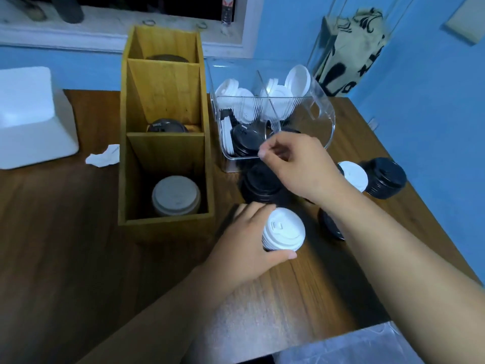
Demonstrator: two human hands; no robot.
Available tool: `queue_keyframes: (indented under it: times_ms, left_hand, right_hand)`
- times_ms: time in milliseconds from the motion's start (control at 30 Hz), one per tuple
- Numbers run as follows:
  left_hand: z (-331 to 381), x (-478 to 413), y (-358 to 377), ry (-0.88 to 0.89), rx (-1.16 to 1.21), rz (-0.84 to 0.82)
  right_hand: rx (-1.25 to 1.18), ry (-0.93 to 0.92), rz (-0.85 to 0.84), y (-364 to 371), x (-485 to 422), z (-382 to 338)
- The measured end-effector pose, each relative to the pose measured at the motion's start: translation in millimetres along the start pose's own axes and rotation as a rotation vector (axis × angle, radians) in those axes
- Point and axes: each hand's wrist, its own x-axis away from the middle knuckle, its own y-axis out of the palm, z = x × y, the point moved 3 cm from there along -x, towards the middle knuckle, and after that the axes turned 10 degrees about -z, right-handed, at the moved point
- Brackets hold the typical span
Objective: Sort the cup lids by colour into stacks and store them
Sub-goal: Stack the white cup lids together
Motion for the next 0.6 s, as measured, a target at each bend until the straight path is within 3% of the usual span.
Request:
queue_keyframes:
  times_ms: [333,600]
  left_hand:
    - [-3.5,-1.9,-2.4,-0.039,0.078,-0.037]
    - [-2.2,-0.2,-3.1,-0.027,0.069,-0.019]
  right_hand:
    - [-0.193,0.107,-0.020,49.3,-112.6,-15.9]
    - [-0.824,0.094,0.060,18.2,-19.4,-1.7]
